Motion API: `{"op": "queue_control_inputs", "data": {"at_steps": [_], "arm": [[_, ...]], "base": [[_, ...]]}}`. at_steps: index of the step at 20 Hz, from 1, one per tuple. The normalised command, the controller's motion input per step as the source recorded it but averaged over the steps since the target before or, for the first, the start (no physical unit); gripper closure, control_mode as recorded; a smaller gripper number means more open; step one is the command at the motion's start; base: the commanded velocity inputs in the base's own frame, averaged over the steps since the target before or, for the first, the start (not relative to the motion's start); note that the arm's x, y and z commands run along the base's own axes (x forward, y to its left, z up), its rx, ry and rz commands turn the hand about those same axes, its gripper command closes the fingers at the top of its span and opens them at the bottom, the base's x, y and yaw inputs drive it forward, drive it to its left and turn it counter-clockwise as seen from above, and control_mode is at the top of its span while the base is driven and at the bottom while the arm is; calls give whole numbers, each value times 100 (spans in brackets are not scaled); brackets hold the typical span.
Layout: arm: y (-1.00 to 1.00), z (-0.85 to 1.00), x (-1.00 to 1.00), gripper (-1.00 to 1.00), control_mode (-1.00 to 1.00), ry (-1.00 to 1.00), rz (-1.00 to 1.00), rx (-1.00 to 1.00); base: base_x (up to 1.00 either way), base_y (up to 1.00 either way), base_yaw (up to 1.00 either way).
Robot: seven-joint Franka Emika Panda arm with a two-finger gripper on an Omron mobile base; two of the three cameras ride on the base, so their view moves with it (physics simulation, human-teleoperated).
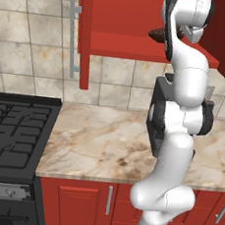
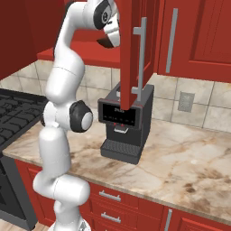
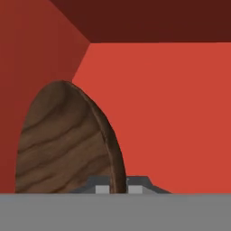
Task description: Take the smaller bowl and place it next to the appetizer plate on the dining counter , and place the larger bowl next to the plate with cooked food.
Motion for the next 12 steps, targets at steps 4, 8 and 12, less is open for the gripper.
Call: {"op": "queue_control_inputs", "data": {"at_steps": [4, 8, 12], "arm": [[12, -59, -100, 100, -100, -11, 11, 3], [3, -83, -100, 100, -100, -28, 6, 18], [30, -99, -100, 100, -100, -25, 6, 11]], "base": [[0, 0, 0], [0, 0, 0], [0, 0, 0]]}}
